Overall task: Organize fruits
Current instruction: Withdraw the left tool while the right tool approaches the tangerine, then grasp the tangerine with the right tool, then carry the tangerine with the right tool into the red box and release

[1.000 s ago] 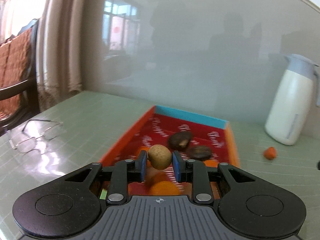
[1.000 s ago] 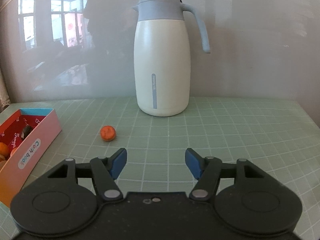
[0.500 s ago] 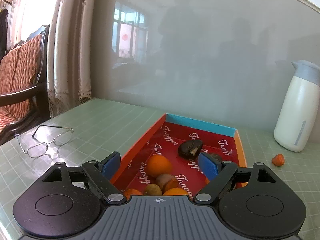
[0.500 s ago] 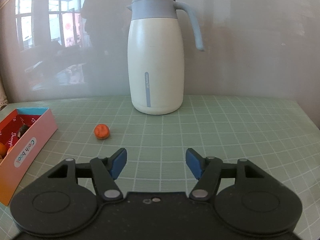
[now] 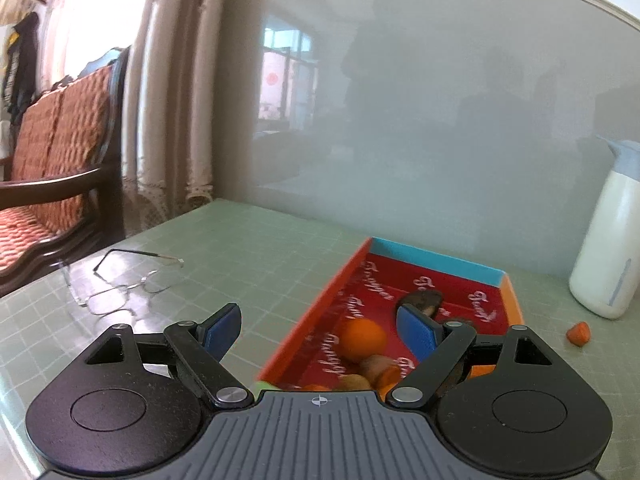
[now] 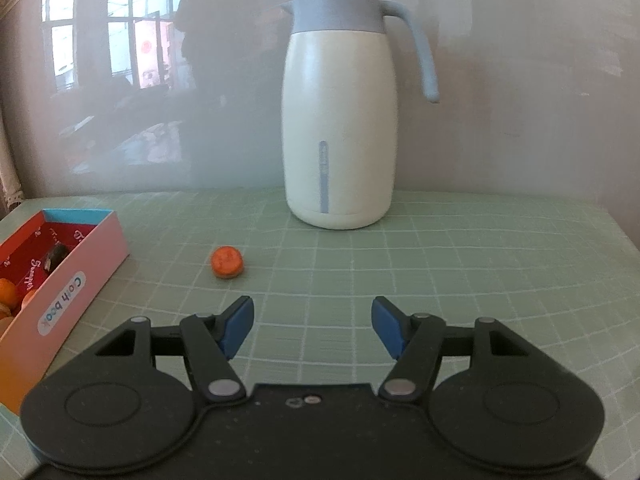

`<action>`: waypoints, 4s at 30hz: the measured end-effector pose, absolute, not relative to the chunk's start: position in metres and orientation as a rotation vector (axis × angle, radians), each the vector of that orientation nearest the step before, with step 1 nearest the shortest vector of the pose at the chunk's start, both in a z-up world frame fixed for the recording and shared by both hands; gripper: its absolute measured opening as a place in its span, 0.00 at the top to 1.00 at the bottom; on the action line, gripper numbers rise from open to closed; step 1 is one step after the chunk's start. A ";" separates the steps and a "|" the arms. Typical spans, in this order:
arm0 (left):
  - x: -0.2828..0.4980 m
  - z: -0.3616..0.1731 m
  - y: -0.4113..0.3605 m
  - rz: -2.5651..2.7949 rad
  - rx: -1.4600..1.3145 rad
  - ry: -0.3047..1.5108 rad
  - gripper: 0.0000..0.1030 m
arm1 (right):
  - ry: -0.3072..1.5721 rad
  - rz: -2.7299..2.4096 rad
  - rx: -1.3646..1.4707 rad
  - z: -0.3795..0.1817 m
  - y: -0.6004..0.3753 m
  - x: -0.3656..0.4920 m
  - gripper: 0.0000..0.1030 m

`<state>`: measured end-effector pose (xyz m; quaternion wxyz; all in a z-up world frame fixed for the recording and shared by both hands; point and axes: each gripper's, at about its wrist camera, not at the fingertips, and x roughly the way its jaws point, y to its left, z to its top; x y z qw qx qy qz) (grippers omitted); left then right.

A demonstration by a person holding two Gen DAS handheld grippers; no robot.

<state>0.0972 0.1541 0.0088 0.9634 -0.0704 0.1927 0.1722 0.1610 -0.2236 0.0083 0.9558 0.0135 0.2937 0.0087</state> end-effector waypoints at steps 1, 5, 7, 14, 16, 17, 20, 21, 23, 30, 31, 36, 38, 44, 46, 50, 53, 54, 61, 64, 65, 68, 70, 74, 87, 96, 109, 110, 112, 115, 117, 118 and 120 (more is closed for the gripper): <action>0.097 0.008 0.157 0.357 -0.146 0.390 0.18 | 0.597 0.022 0.025 0.008 -0.221 0.162 0.37; 0.092 0.006 0.171 0.406 -0.148 0.384 0.18 | 0.594 0.047 0.006 0.007 -0.205 0.172 0.37; 0.089 0.005 0.181 0.433 -0.146 0.385 0.18 | 0.597 0.060 -0.001 0.005 -0.197 0.180 0.37; 0.079 -0.001 0.222 0.549 -0.167 0.394 0.18 | 0.627 0.089 -0.014 -0.009 -0.172 0.208 0.38; 0.078 -0.003 0.231 0.581 -0.158 0.398 0.18 | 0.635 0.092 -0.012 -0.012 -0.168 0.214 0.39; 0.077 -0.004 0.235 0.593 -0.155 0.402 0.18 | 0.637 0.094 -0.007 -0.013 -0.167 0.216 0.39; 0.075 -0.007 0.247 0.621 -0.152 0.412 0.18 | 0.640 0.093 0.001 -0.016 -0.164 0.222 0.39; 0.074 -0.008 0.251 0.630 -0.154 0.414 0.18 | 0.642 0.093 0.005 -0.016 -0.163 0.224 0.39; 0.074 -0.010 0.257 0.641 -0.153 0.423 0.18 | 0.647 0.090 0.018 -0.019 -0.162 0.228 0.39; 0.073 -0.015 0.269 0.657 -0.140 0.451 0.18 | 0.669 0.075 0.018 -0.028 -0.158 0.248 0.41; 0.073 -0.015 0.269 0.658 -0.139 0.450 0.18 | 0.675 0.074 0.020 -0.029 -0.158 0.250 0.43; 0.071 -0.017 0.272 0.659 -0.136 0.454 0.18 | 0.680 0.077 0.009 -0.033 -0.155 0.255 0.49; 0.070 -0.018 0.274 0.662 -0.139 0.456 0.18 | 0.674 0.075 0.002 -0.032 -0.153 0.255 0.74; 0.065 -0.018 0.281 0.673 -0.152 0.458 0.18 | 0.656 0.104 -0.006 -0.023 -0.145 0.248 0.76; 0.063 -0.017 0.282 0.677 -0.156 0.453 0.18 | 0.641 0.115 -0.016 -0.018 -0.141 0.243 0.77; 0.060 -0.015 0.283 0.678 -0.156 0.448 0.18 | 0.611 0.142 -0.032 -0.004 -0.130 0.233 0.90; 0.057 -0.015 0.284 0.681 -0.157 0.447 0.18 | 0.593 0.165 -0.045 0.006 -0.122 0.228 0.90; 0.056 -0.015 0.284 0.683 -0.159 0.446 0.18 | 0.587 0.166 -0.056 0.007 -0.120 0.226 0.90; 0.053 -0.015 0.287 0.676 -0.179 0.442 0.18 | 0.582 0.127 0.026 0.003 -0.148 0.233 0.73; 0.056 -0.015 0.286 0.662 -0.167 0.444 0.18 | 0.594 0.097 0.119 -0.002 -0.169 0.239 0.63; 0.056 -0.015 0.286 0.658 -0.163 0.444 0.18 | 0.591 0.093 0.141 -0.003 -0.173 0.241 0.58; 0.058 -0.017 0.289 0.656 -0.169 0.449 0.18 | 0.575 0.114 0.139 -0.005 -0.170 0.242 0.39; 0.059 -0.019 0.291 0.657 -0.173 0.456 0.18 | 0.556 0.100 0.093 -0.008 -0.162 0.242 0.35; 0.061 -0.021 0.293 0.656 -0.170 0.464 0.18 | 0.569 0.020 0.011 -0.016 -0.155 0.246 0.35; 0.060 -0.022 0.293 0.651 -0.172 0.468 0.18 | 0.668 0.073 -0.032 -0.032 -0.137 0.248 0.72; 0.054 -0.017 0.292 0.657 -0.163 0.457 0.18 | 0.594 0.123 -0.011 -0.003 -0.128 0.232 0.72; 0.040 -0.006 0.292 0.663 -0.143 0.438 0.18 | 0.504 0.316 -0.026 0.032 -0.059 0.190 0.72; 0.039 -0.006 0.293 0.664 -0.144 0.439 0.18 | 0.503 0.327 -0.030 0.033 -0.054 0.189 0.72; 0.040 -0.007 0.294 0.665 -0.146 0.440 0.18 | 0.503 0.349 -0.039 0.033 -0.043 0.185 0.72; 0.040 -0.007 0.293 0.660 -0.142 0.441 0.18 | 0.507 0.379 -0.054 0.031 -0.030 0.180 0.72; 0.041 -0.006 0.291 0.652 -0.137 0.441 0.18 | 0.507 0.396 -0.067 0.031 -0.023 0.176 0.72; 0.042 -0.006 0.289 0.648 -0.133 0.441 0.18 | 0.508 0.406 -0.071 0.031 -0.019 0.174 0.72; 0.044 -0.006 0.284 0.635 -0.123 0.440 0.18 | 0.509 0.426 -0.081 0.030 -0.011 0.171 0.72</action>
